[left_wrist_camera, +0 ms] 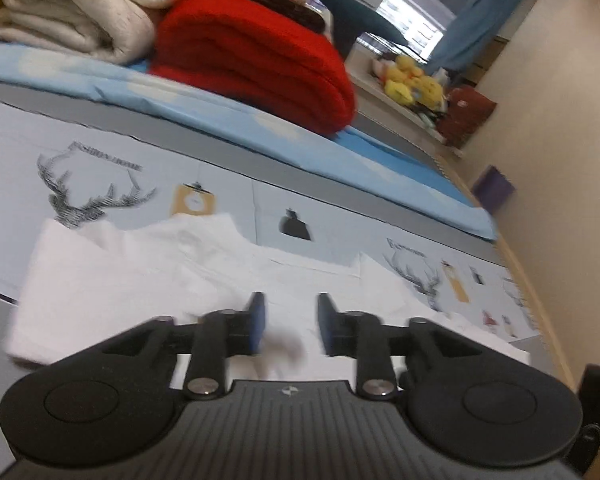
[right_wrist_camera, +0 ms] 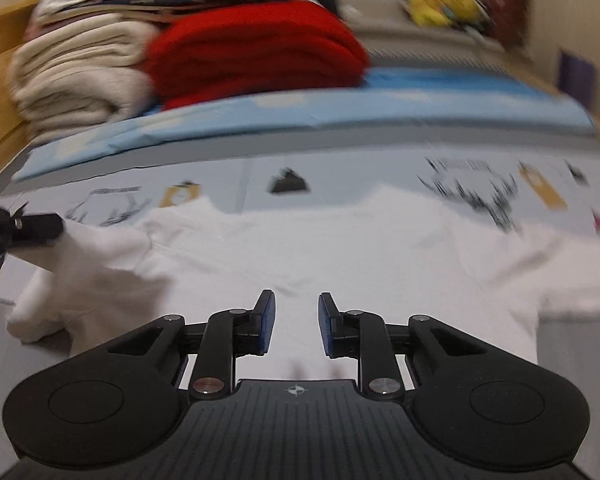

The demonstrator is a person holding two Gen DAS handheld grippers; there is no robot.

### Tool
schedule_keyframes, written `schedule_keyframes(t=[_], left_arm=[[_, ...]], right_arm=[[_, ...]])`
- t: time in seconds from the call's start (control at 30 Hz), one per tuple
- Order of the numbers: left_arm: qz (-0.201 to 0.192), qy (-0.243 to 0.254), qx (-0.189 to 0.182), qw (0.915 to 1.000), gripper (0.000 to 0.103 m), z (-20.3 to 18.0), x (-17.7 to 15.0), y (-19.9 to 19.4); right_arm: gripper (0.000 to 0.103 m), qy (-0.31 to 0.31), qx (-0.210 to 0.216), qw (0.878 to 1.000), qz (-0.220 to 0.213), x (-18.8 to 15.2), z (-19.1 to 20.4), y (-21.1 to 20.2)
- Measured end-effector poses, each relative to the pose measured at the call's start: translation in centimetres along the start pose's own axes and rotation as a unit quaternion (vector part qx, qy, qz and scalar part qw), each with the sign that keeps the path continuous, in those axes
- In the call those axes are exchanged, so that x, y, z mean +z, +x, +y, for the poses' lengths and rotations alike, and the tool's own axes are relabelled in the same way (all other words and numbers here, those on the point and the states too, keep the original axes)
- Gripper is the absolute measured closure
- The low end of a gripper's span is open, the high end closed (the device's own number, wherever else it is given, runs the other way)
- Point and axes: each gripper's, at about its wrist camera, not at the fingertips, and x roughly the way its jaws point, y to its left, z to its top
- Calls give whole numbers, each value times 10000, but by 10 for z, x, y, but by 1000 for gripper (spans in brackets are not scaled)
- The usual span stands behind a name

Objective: Fold small clothes

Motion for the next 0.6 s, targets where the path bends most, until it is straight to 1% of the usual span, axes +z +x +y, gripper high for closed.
schedule_keyframes(t=[0.03,0.1,0.17,0.23,0.27,0.3,0.37,0.43,0.47,0.5,0.57,0.6], left_arm=[[-25,-118,186,9998,69,5,1,0],[-75,-650,638,9958,69,29,7,-4],[-106,-1123,1299,9851,69,53,13,-9],[-165,-1500,1805,9719,69,69,16,-14],[-190,-1625,1887,9683,69,75,17,-15],[-201,-1688,1902,9669,69,79,16,-14],[-120,-1666,1908,9673,69,84,13,-8],[-65,-1567,1925,9687,69,88,9,-1],[52,-1603,2003,9665,69,92,10,4],[79,-1664,1994,9657,69,98,13,0],[100,-1687,1923,9667,69,102,16,5],[107,-1662,1909,9674,69,105,18,7]], right_arm=[[79,73,-68,9999,61,-3,-5,1],[78,196,-144,9996,141,-8,-11,1],[78,381,-114,9991,167,-10,-16,-2],[78,513,-16,9985,177,-9,-16,-4],[78,555,25,9983,177,-8,-15,-4],[78,561,69,9983,164,-6,-12,-4],[78,486,196,9985,159,-3,-4,1],[78,405,436,9980,219,-2,6,7],[77,340,611,9973,220,-3,12,10],[74,204,779,9965,228,-6,20,14],[70,-123,849,9952,471,-9,38,24],[66,-330,994,9930,538,-11,46,29]])
